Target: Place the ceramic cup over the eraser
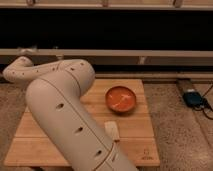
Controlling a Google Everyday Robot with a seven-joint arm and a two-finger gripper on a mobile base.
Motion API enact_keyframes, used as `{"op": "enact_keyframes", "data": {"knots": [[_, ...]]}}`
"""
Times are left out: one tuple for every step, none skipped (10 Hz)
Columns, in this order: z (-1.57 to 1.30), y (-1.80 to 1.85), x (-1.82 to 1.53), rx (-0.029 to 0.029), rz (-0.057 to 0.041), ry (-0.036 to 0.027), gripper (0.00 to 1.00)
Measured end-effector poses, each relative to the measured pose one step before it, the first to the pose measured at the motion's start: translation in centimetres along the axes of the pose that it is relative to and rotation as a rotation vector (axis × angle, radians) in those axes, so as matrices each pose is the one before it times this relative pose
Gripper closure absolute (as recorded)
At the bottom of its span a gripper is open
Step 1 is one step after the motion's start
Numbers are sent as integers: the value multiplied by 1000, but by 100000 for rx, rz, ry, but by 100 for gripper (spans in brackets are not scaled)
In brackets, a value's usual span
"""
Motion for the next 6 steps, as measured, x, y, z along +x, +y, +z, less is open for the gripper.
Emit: {"op": "enact_keyframes", "data": {"knots": [[-78,-123,-379,-6,363,180,58],[-335,-152,-396,-145,980,937,70],[-258,-202,-164,-51,496,780,78],[-554,-319,-42,-386,509,1422,88],[-784,-447,-229,-210,504,1568,96],[-1272,-306,-538,-1131,391,1433,100]]}}
